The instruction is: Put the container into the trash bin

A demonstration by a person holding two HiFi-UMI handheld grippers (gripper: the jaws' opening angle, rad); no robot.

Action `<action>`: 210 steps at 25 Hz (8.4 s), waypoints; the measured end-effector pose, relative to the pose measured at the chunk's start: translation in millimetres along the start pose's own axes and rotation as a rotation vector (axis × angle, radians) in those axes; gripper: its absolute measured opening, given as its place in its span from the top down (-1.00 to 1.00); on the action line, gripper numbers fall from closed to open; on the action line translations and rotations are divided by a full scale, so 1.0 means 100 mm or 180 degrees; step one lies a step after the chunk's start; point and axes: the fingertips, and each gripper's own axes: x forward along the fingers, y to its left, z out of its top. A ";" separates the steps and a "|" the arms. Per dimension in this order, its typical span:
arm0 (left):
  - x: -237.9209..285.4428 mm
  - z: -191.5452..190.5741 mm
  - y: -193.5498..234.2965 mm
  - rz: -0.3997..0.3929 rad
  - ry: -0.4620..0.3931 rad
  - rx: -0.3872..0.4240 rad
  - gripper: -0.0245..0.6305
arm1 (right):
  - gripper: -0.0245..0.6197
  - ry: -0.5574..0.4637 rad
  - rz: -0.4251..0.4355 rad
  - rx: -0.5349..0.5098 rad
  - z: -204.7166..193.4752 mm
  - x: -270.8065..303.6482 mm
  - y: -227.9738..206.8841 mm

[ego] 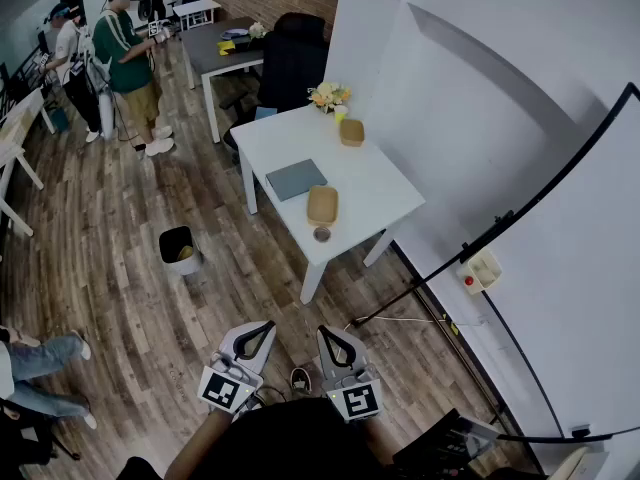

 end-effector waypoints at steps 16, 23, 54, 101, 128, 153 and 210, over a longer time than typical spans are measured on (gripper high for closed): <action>0.63 -0.09 0.17 0.0178 0.0082 0.0104 0.92 | 0.88 -0.0101 0.0196 -0.0184 -0.09 0.31 -0.53; 0.91 -0.15 0.58 0.0254 0.0083 0.0029 0.92 | 0.88 0.0061 0.0299 -0.0279 -0.22 0.84 -0.65; 2.56 -0.79 2.26 -0.0436 0.0592 -0.0053 0.92 | 0.59 0.1309 0.0163 -0.0812 -1.73 3.34 -2.09; 3.16 -0.98 2.62 -0.0094 0.0704 -0.0004 0.92 | 0.65 0.2406 0.1246 -0.1217 -3.30 3.65 -2.32; 3.61 -0.89 2.93 -0.0581 0.0432 -0.1791 0.50 | 0.81 0.0974 0.1261 -0.2792 -1.25 3.57 -2.12; 3.83 -0.69 2.67 -0.1457 0.0067 -0.2972 0.16 | 0.81 0.0530 0.0965 -0.3401 -0.86 3.32 -1.99; 2.50 -0.60 3.05 -0.1110 -0.0703 -0.3070 0.24 | 0.21 0.0529 0.3582 0.2382 -0.26 3.86 -1.36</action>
